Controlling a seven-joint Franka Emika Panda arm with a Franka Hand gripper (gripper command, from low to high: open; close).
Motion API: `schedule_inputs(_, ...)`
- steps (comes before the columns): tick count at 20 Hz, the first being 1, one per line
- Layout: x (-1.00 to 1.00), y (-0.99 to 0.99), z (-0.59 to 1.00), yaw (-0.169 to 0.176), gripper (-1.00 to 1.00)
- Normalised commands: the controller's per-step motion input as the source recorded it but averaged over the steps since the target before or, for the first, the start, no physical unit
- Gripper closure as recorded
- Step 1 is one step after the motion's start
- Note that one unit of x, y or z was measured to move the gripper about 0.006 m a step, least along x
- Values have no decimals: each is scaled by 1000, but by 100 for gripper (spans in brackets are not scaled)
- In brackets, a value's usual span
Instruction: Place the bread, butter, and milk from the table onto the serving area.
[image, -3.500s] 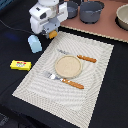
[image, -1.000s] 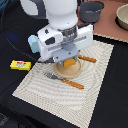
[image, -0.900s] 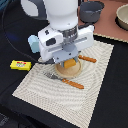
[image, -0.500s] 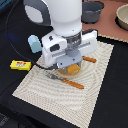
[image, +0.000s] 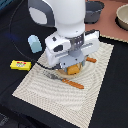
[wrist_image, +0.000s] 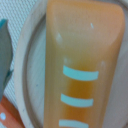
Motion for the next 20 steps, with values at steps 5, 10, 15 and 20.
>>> schedule_inputs(5,-719,-61,599,44,-100)
schedule_inputs(10,-997,-4,221,47,-100)
schedule_inputs(15,-1000,-54,-52,44,-100)
schedule_inputs(20,-1000,-113,-172,42,-100)
